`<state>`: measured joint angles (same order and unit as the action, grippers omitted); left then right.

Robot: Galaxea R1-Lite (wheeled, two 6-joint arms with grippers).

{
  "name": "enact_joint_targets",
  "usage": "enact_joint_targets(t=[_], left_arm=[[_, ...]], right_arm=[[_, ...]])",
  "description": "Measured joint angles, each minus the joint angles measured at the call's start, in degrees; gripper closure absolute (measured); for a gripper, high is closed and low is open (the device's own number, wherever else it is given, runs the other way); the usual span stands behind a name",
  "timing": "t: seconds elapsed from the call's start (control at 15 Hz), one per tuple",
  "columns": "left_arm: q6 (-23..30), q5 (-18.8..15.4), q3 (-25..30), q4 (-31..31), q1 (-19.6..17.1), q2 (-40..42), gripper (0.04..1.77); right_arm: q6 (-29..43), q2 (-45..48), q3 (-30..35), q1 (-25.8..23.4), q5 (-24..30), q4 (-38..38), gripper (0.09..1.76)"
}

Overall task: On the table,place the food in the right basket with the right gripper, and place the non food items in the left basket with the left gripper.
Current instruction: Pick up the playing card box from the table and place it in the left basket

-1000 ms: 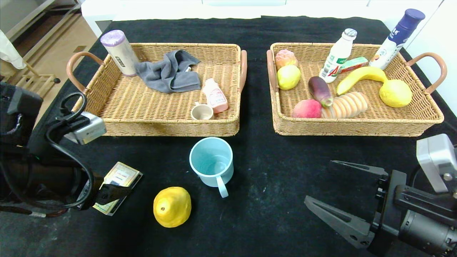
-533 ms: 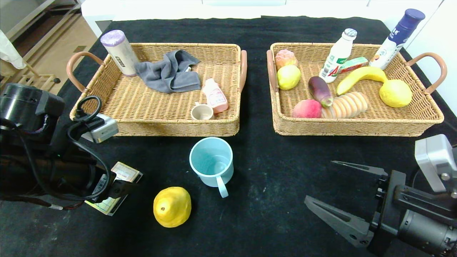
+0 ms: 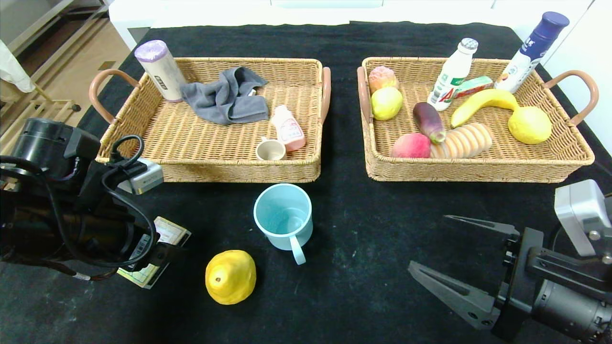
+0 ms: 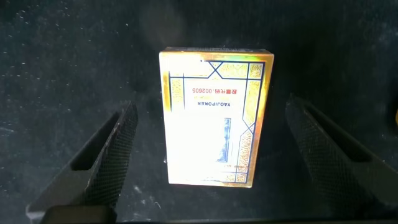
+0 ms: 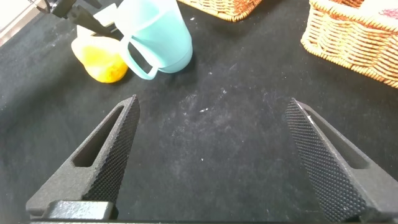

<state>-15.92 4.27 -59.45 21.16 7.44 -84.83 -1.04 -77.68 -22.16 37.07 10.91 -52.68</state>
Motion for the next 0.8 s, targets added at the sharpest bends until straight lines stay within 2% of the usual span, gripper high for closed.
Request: enact_joint_targets(t=[0.8], left_arm=[[0.4, -0.4, 0.8, -0.1, -0.1, -0.7, 0.09]], right_arm=[[0.0, 0.1, 0.0, -0.3, 0.0, 0.0, 0.14]])
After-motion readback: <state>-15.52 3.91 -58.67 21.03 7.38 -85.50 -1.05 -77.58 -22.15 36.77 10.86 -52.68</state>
